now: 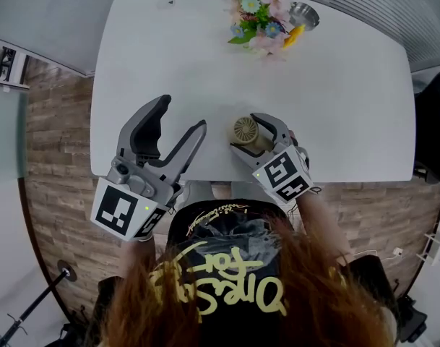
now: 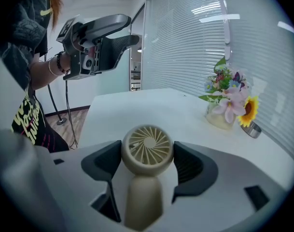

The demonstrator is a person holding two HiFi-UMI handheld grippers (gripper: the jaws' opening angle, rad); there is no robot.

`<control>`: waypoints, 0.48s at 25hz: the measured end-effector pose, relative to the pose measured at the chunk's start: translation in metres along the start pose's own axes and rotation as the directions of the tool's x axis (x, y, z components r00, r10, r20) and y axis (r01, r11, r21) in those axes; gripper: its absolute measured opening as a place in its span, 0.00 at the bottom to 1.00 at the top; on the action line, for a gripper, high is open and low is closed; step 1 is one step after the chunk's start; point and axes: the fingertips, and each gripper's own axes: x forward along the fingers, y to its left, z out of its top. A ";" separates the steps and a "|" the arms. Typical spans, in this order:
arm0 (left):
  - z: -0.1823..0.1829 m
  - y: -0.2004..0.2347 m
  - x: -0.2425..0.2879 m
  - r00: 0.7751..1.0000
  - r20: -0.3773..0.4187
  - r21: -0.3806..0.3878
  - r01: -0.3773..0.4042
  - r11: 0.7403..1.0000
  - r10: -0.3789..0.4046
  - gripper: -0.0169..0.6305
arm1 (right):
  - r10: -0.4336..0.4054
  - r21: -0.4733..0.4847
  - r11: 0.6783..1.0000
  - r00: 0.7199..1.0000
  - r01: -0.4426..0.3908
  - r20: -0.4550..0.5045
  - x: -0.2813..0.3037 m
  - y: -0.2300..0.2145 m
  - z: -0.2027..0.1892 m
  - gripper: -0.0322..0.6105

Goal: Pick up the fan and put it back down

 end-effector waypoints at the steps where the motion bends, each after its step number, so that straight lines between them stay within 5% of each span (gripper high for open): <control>1: 0.000 0.000 0.000 1.000 -0.001 0.000 0.001 1.000 -0.001 0.41 | 0.000 0.001 1.000 1.000 0.000 -0.003 0.001 0.000 -0.001 0.56; 12: 0.001 0.000 0.003 1.000 0.001 -0.002 0.014 1.000 -0.014 0.41 | -0.028 -0.077 0.997 0.998 0.025 -0.049 0.007 0.005 -0.003 0.56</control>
